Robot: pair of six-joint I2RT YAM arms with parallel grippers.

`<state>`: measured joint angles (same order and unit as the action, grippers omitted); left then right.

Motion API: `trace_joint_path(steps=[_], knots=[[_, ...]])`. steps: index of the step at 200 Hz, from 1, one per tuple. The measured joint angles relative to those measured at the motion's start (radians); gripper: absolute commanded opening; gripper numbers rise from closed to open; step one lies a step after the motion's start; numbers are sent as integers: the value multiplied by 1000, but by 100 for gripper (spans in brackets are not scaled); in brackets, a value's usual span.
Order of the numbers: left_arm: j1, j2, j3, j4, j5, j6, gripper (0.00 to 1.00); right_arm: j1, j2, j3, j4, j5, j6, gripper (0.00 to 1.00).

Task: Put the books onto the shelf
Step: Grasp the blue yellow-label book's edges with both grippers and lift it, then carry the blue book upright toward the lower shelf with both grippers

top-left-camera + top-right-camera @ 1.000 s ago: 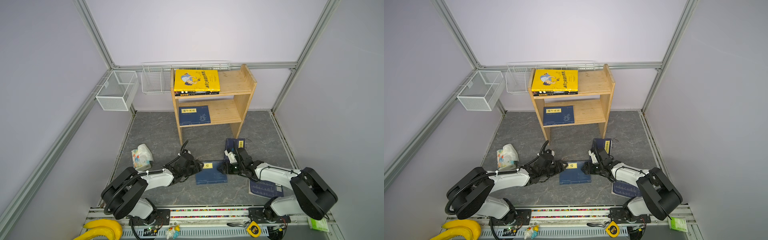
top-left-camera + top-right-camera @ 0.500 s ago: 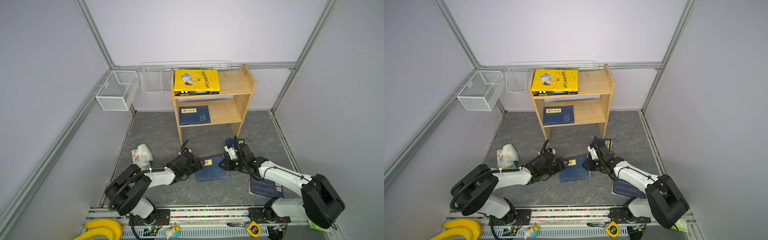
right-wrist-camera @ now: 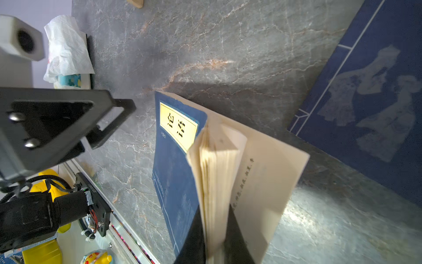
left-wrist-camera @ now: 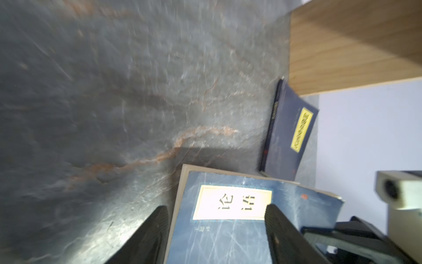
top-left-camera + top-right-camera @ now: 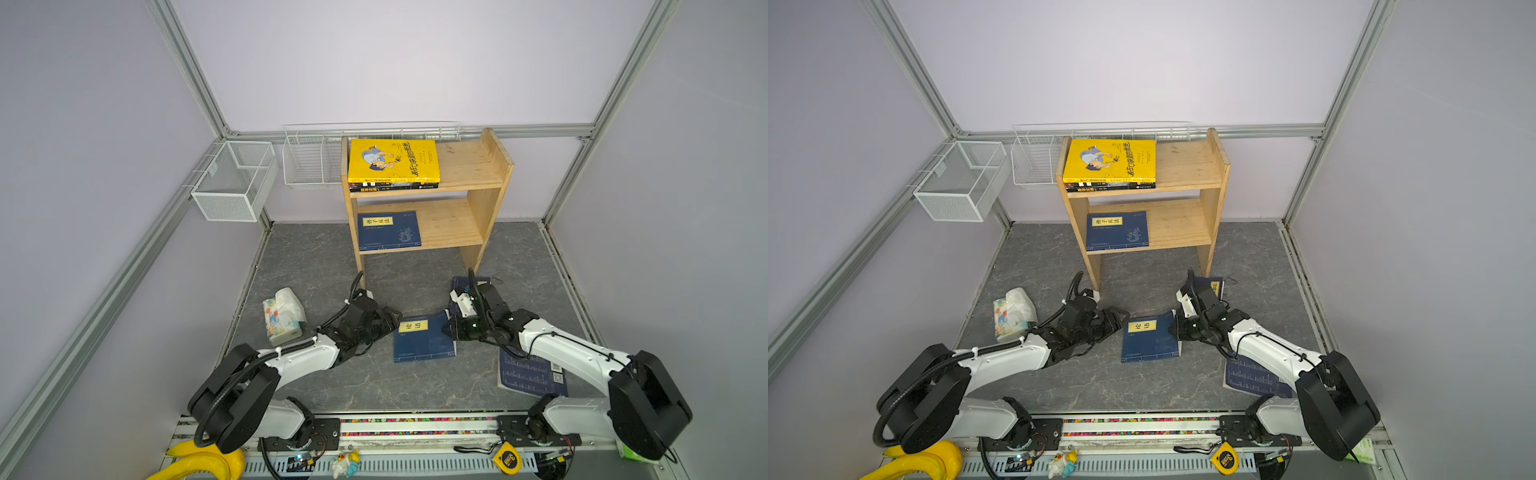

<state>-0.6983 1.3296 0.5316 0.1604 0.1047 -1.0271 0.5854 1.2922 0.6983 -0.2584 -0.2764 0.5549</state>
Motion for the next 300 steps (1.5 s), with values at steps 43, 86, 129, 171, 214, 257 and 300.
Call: trace_joint_path(steps=[43,86,129,171,214,257,300], knots=[[34,-221,0,-120,-52,39,82,-34,-48,72,3,-16,99,7],[55,-396,1,-145,6,68,95,-82,-62,232,42,-89,169,7],[58,-379,6,-90,118,30,95,-117,-85,307,147,-170,236,7],[58,-335,3,74,174,-52,88,-119,-85,306,222,-214,299,7],[58,-244,3,293,196,-119,70,-119,-85,270,331,-248,366,8],[58,-183,4,431,205,-170,44,-109,-85,238,372,-242,392,9],[58,-214,6,464,160,-167,17,-78,-83,231,392,-203,387,18]])
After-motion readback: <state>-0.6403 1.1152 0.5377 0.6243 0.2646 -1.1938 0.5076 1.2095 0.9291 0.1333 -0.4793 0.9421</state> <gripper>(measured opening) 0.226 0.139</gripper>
